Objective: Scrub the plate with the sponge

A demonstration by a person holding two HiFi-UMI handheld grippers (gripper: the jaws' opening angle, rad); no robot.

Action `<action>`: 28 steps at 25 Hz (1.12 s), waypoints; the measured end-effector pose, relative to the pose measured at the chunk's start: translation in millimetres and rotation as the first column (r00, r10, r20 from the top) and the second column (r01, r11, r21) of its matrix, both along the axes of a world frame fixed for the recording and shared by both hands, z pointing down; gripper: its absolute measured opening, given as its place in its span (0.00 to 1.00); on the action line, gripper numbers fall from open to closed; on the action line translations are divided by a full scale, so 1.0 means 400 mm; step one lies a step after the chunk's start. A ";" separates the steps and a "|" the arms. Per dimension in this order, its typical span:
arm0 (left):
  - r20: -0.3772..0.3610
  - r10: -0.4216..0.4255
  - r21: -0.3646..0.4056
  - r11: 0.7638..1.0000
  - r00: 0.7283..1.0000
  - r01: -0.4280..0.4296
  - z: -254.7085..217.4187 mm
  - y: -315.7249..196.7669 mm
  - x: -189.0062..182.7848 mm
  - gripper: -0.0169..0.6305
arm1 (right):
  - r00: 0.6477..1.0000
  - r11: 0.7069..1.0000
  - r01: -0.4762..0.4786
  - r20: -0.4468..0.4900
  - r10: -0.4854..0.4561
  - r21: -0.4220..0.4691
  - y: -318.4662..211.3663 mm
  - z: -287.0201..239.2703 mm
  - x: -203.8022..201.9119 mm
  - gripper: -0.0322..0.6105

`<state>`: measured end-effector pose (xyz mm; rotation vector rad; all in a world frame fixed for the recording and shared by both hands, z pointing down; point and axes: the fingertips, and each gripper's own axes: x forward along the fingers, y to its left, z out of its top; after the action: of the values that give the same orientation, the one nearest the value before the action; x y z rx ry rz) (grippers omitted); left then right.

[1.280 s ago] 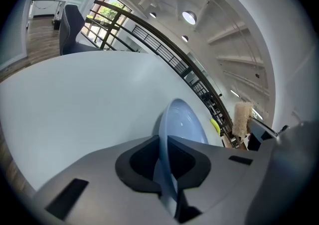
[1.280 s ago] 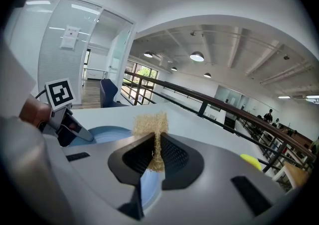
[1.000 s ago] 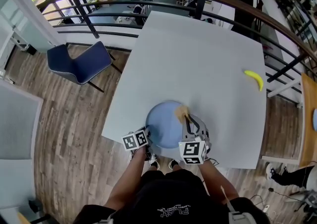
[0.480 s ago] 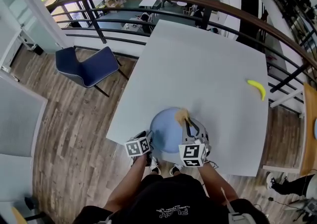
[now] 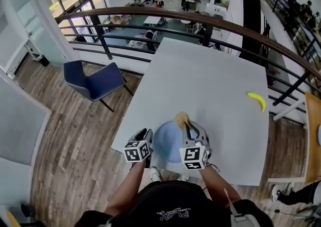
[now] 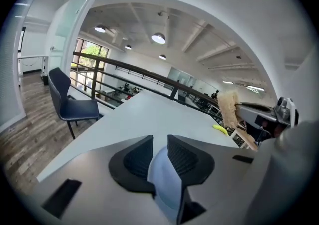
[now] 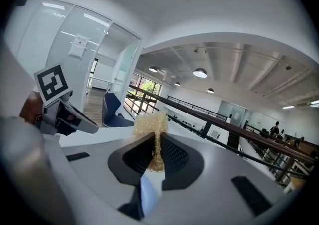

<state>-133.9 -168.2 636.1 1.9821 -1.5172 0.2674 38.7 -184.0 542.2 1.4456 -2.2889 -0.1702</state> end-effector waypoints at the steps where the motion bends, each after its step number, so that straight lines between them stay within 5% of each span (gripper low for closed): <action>1: 0.018 0.000 0.030 1.000 1.000 -0.001 -0.022 -0.009 -0.001 0.18 | 1.000 1.000 0.001 0.003 -0.001 0.007 -0.001 -0.009 -0.002 0.12; 8: 0.024 0.027 0.216 0.976 0.999 -0.032 -0.175 -0.053 0.025 0.05 | 0.998 0.999 0.012 0.062 -0.014 0.040 -0.003 -0.074 -0.023 0.12; 14: -0.017 0.114 0.434 0.896 0.993 -0.095 -0.345 -0.055 0.058 0.05 | 0.992 0.996 0.048 0.112 -0.056 0.075 0.004 -0.106 -0.032 0.11; 20: -0.004 0.115 0.498 0.861 0.993 -0.098 -0.404 -0.064 0.059 0.05 | 0.978 0.990 0.084 0.183 -0.104 0.116 0.008 -0.156 -0.042 0.11; 28: -0.001 0.122 0.502 0.859 0.993 -0.105 -0.400 -0.071 0.064 0.05 | 0.977 0.988 0.091 0.181 -0.112 0.122 -0.002 -0.162 -0.048 0.11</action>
<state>-108.2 -196.6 476.0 2.4694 -1.5618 -0.1334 19.7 -184.8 477.4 1.4556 -2.5455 -0.2054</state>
